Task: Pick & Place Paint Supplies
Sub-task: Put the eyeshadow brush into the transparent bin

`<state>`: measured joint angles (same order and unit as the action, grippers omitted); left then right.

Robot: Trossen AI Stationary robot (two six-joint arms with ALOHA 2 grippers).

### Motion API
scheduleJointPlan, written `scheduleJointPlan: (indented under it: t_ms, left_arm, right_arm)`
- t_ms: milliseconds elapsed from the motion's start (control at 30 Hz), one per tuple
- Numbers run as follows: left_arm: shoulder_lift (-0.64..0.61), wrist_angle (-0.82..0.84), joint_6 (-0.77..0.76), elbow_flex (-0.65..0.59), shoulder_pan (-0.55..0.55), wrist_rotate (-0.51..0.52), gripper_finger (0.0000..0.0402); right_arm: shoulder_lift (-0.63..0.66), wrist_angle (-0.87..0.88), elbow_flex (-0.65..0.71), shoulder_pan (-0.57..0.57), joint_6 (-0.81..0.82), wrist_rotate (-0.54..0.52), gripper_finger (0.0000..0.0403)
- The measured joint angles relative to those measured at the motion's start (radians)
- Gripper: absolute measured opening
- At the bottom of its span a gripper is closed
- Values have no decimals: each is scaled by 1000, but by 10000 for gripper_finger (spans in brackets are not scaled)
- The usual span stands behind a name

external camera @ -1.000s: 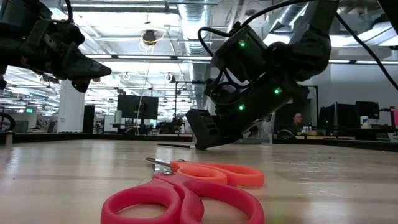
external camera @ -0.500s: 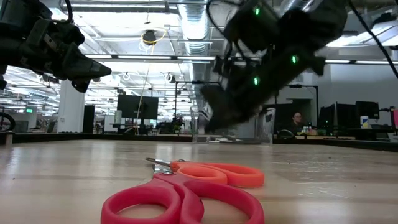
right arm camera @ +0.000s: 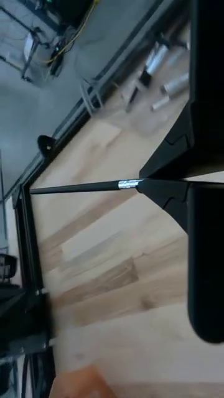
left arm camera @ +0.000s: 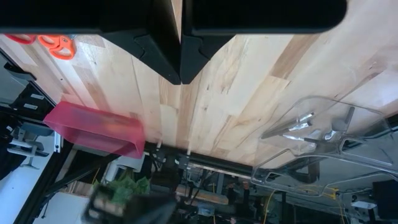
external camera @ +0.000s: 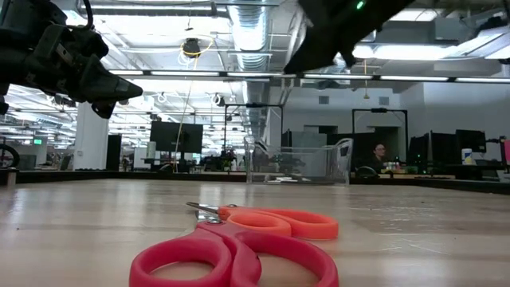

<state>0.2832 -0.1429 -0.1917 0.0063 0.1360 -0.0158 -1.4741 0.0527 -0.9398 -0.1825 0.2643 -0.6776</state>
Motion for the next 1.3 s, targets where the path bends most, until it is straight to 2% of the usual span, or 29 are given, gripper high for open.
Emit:
scheduleJointPlan:
  t_ms: [200,367,567,667,833,1033,1300]
  left_arm:
    - [0,0,0,0,0,0,0]
    - [0,0,0,0,0,0,0]
    - [0,0,0,0,0,0,0]
    - [0,0,0,0,0,0,0]
    - [0,0,0,0,0,0,0]
    - [0,0,0,0,0,0,0]
    - [0,0,0,0,0,0,0]
  right_arm:
    - [192,240,-2,174,-47,132,0]
    - [225,422,-47,372,-128,282,0]
    - [125,566,-173,551,-292,424,0]
    - [51,645,-256,610,-374,454,0]
    - [-82,733,-395,669,-492,474,0]
    - [-237,756,-525,725,-577,508,0]
    - [-393,753,-587,783,-663,559,0]
